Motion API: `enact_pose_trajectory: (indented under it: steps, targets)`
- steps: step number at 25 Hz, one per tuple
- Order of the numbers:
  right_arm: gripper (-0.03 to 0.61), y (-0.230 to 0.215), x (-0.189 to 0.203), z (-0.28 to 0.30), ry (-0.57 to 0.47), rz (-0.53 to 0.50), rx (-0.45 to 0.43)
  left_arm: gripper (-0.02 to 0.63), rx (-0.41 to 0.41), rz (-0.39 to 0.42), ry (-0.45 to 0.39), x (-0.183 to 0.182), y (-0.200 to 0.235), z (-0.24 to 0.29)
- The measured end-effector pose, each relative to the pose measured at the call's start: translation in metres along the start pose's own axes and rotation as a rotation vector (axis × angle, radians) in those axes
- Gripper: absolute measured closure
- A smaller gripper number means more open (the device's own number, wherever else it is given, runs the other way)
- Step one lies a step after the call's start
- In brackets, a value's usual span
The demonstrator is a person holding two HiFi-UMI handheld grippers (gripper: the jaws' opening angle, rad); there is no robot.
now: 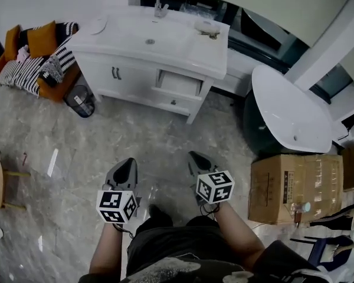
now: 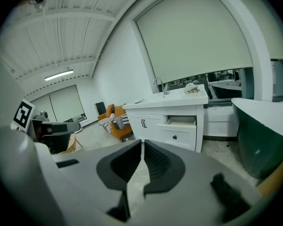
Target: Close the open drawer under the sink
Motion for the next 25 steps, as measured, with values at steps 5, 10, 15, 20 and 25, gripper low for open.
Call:
enact_pose_trajectory:
  steps: [5, 10, 15, 20, 25]
  targets:
    - [0.546, 0.009, 0.003, 0.021, 0.019, 0.013, 0.053, 0.595, 0.038, -0.022, 0.027, 0.004, 0.028, 0.015]
    - [0.546, 0.001, 0.000, 0.038, 0.015, 0.012, 0.088, 0.595, 0.051, -0.034, 0.048, 0.008, 0.039, 0.034]
    - [0.546, -0.021, -0.006, 0.062, -0.037, 0.050, 0.151, 0.594, 0.052, -0.024, 0.063, 0.006, 0.044, 0.056]
    - [0.546, -0.051, -0.011, 0.109, -0.019, 0.074, 0.158, 0.595, 0.035, 0.000, 0.093, 0.003, 0.053, 0.091]
    - [0.545, -0.083, -0.023, 0.164, 0.002, 0.081, 0.177, 0.595, 0.031, -0.015, 0.125, 0.000, 0.065, 0.141]
Point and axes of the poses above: the fingertips, and each gripper's own axes: z forward along the fingers, y to its left, x out of its underside, the point moved 6 cm from there along -z, backward along the fingers, and after that the axes turned 4 degrees about z, right-handed, at the moved point
